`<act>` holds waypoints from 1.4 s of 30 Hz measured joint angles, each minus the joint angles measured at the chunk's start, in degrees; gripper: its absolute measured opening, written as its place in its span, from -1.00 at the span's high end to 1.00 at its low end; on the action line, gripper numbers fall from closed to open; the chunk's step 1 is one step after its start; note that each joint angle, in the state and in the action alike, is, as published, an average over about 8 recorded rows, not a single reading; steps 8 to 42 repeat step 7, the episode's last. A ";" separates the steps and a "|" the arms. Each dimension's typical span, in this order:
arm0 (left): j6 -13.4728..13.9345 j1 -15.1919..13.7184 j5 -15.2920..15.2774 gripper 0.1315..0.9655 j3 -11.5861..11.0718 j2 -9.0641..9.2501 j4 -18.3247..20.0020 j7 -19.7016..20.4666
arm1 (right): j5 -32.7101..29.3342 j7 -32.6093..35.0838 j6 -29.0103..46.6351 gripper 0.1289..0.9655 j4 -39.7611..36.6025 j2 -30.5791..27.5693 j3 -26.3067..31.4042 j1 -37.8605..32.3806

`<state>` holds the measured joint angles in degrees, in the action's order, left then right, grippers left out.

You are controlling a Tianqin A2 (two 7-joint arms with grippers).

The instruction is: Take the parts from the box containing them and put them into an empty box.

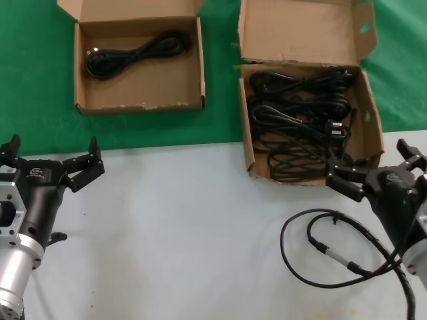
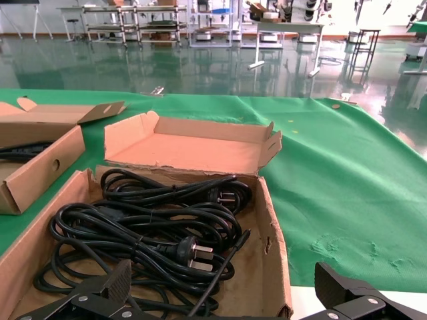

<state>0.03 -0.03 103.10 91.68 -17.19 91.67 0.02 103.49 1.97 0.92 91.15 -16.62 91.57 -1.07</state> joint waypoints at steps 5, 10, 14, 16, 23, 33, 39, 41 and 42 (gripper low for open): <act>0.00 0.00 0.00 -1.00 0.00 0.00 0.00 0.00 | 0.00 0.00 0.00 -1.00 0.00 0.00 0.00 0.00; 0.00 0.00 0.00 -1.00 0.00 0.00 0.00 0.00 | 0.00 0.00 0.00 -1.00 0.00 0.00 0.00 0.00; 0.00 0.00 0.00 -1.00 0.00 0.00 0.00 0.00 | 0.00 0.00 0.00 -1.00 0.00 0.00 0.00 0.00; 0.00 0.00 0.00 -1.00 0.00 0.00 0.00 0.00 | 0.00 0.00 0.00 -1.00 0.00 0.00 0.00 0.00; 0.00 0.00 0.00 -1.00 0.00 0.00 0.00 0.00 | 0.00 0.00 0.00 -1.00 0.00 0.00 0.00 0.00; 0.00 0.00 0.00 -1.00 0.00 0.00 0.00 0.00 | 0.00 0.00 0.00 -1.00 0.00 0.00 0.00 0.00; 0.00 0.00 0.00 -1.00 0.00 0.00 0.00 0.00 | 0.00 0.00 0.00 -1.00 0.00 0.00 0.00 0.00; 0.00 0.00 0.00 -1.00 0.00 0.00 0.00 0.00 | 0.00 0.00 0.00 -1.00 0.00 0.00 0.00 0.00; 0.00 0.00 0.00 -1.00 0.00 0.00 0.00 0.00 | 0.00 0.00 0.00 -1.00 0.00 0.00 0.00 0.00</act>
